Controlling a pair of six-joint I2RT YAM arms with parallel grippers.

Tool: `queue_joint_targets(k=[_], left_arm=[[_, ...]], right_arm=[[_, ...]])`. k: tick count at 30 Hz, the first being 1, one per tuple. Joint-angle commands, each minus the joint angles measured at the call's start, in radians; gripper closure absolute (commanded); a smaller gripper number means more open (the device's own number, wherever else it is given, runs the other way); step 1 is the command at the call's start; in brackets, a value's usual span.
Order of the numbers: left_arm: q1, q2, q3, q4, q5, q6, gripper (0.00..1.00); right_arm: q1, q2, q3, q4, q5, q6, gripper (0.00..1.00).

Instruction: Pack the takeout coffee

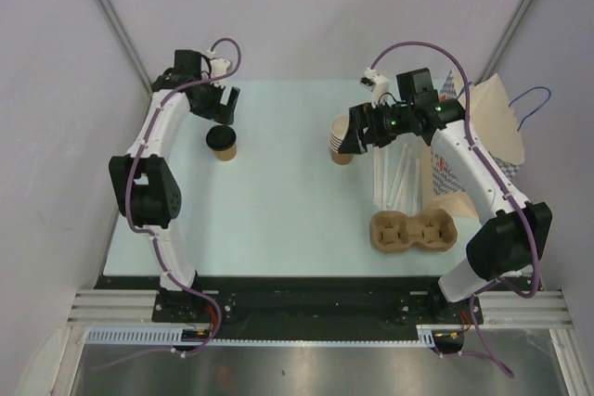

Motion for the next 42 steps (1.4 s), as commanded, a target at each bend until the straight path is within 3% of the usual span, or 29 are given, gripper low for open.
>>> queue_joint_targets(k=[1, 6, 10, 13, 15, 17, 20, 28, 42], left_arm=[[0.008, -0.078, 0.145, -0.054, 0.059, 0.006, 0.01], [0.005, -0.213, 0.166, -0.054, 0.235, 0.019, 0.01], [-0.028, -0.41, 0.0, -0.014, 0.327, 0.036, 0.0], [-0.106, -0.524, -0.175, 0.058, 0.318, 0.094, 0.0], [-0.18, -0.625, -0.257, 0.082, 0.276, 0.107, 0.01], [-0.225, -0.694, -0.346, 0.104, 0.249, 0.104, 0.0], [-0.277, -0.742, -0.406, 0.107, 0.232, 0.078, 0.0], [-0.283, -0.791, -0.461, 0.13, 0.24, 0.007, 0.0], [-0.283, -0.819, -0.483, 0.147, 0.229, -0.028, 0.0]], right_arm=[[-0.009, -0.067, 0.073, -0.102, -0.029, -0.154, 0.0], [-0.038, -0.167, 0.016, -0.342, 0.02, -0.438, 0.0], [-0.061, -0.262, -0.073, -0.538, 0.174, -0.634, 0.03], [-0.074, -0.36, -0.186, -0.612, 0.266, -0.772, 0.12], [-0.077, -0.429, -0.285, -0.616, 0.341, -0.82, 0.28], [-0.077, -0.452, -0.352, -0.584, 0.395, -0.814, 0.4], [-0.08, -0.438, -0.429, -0.58, 0.453, -0.808, 0.46], [-0.097, -0.44, -0.62, -0.419, 0.559, -0.745, 0.51], [-0.104, -0.379, -0.677, -0.312, 0.534, -0.691, 0.58]])
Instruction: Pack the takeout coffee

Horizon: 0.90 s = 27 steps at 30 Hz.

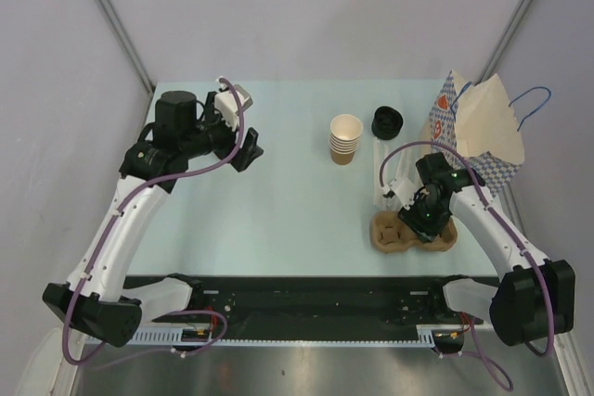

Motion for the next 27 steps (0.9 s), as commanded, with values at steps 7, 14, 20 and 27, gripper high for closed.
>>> queue_joint_targets(k=[7, 14, 20, 27], left_arm=[[0.001, -0.022, -0.02, 0.03, -0.006, -0.019, 0.0], [0.0, -0.013, -0.021, 0.028, -0.002, -0.024, 0.0], [0.0, -0.013, -0.024, 0.035, 0.004, -0.033, 0.01], [0.0, -0.01, -0.021, 0.039, 0.009, -0.039, 0.0]], right_arm=[[-0.009, 0.027, -0.01, 0.032, -0.022, 0.025, 0.59], [-0.009, 0.007, -0.01, -0.013, -0.039, 0.014, 0.55], [-0.011, -0.017, -0.01, -0.03, -0.051, 0.002, 0.51], [-0.009, -0.004, -0.01, -0.027, -0.04, 0.008, 0.52]])
